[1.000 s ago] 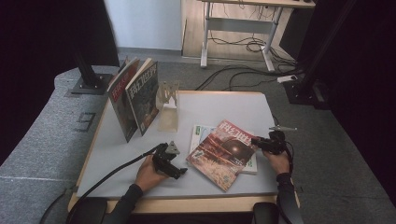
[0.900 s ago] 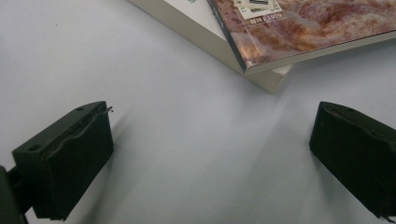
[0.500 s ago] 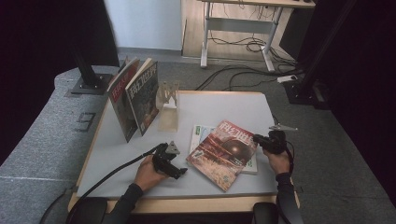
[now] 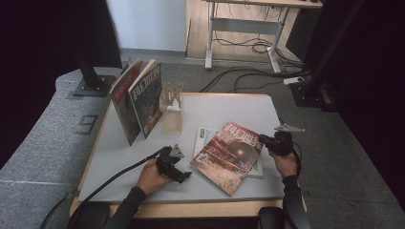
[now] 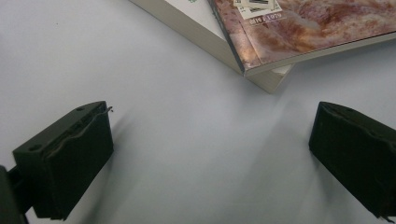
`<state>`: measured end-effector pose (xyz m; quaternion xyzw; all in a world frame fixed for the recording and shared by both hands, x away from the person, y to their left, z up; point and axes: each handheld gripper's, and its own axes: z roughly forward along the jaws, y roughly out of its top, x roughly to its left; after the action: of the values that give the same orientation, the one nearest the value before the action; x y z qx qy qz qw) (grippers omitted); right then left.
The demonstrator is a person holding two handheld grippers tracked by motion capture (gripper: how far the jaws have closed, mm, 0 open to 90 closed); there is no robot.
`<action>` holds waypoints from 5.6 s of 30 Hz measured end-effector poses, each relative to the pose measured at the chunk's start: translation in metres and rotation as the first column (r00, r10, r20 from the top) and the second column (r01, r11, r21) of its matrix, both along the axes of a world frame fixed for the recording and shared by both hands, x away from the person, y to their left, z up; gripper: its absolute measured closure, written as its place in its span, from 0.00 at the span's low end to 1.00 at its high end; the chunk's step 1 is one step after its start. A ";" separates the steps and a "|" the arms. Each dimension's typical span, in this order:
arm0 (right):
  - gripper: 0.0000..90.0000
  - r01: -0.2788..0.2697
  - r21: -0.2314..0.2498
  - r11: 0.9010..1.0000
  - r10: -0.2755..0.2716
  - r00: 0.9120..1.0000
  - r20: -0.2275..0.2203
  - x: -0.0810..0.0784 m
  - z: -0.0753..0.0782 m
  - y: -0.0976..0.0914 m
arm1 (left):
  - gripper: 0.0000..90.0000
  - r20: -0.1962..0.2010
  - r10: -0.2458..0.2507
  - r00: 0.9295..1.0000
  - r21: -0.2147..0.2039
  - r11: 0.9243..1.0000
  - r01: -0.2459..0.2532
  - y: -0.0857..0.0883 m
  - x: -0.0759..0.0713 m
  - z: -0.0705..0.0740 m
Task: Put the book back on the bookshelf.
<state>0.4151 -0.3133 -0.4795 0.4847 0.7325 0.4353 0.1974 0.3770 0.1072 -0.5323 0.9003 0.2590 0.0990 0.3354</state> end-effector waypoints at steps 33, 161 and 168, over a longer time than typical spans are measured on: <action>0.92 -0.098 -0.064 0.993 0.106 0.984 0.142 -0.012 0.061 0.035 | 0.20 -0.004 -0.066 0.998 -0.074 0.995 0.066 -0.003 0.024 0.061; 0.92 -0.381 0.032 0.924 0.365 0.904 0.221 -0.044 0.102 0.078 | 0.94 -0.014 -0.168 0.986 -0.335 0.930 0.153 0.016 0.010 0.087; 0.92 -0.364 -0.003 0.932 0.351 0.897 0.270 -0.043 0.122 0.081 | 0.94 0.050 -0.130 0.990 -0.336 0.931 0.140 0.010 0.014 0.095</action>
<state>0.3717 -0.2323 -0.3573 0.2837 0.7652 0.5425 0.1991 0.3913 0.1168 -0.4374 0.8434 0.2052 0.0417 0.4948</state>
